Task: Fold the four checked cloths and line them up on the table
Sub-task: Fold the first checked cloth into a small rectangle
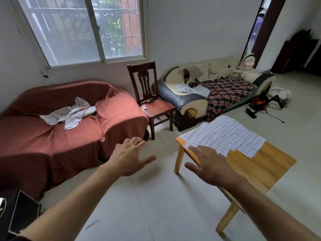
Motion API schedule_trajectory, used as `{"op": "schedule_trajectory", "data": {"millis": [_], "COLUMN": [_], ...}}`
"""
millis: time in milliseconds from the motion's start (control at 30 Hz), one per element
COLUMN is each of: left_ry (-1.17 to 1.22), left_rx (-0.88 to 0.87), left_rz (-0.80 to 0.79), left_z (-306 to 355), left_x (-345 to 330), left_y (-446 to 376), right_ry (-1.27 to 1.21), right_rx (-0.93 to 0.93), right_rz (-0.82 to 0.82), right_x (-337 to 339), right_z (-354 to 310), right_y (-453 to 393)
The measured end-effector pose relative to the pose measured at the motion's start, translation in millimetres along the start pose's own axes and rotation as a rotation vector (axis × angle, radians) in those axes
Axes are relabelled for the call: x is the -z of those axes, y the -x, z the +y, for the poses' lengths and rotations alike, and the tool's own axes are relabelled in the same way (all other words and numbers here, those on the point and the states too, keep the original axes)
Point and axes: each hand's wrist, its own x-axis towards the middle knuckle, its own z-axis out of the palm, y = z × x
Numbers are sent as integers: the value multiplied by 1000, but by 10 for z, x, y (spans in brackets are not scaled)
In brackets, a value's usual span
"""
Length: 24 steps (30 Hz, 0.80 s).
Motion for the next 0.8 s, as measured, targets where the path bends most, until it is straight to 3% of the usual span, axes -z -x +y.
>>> {"op": "schedule_trajectory", "data": {"millis": [433,800], "left_ry": [8,63], "left_rx": [-189,-315], "left_rz": [51,-19], "left_z": [-1110,-1440], "left_x": [-225,-429], "left_y": [-2237,-4118], "right_ry": [56,-39], "right_rx": [-117,-281], "right_rz": [-38,-32], "right_x": [192,288], "right_z": [-427,-22], "right_y": [-2327,-3787]}}
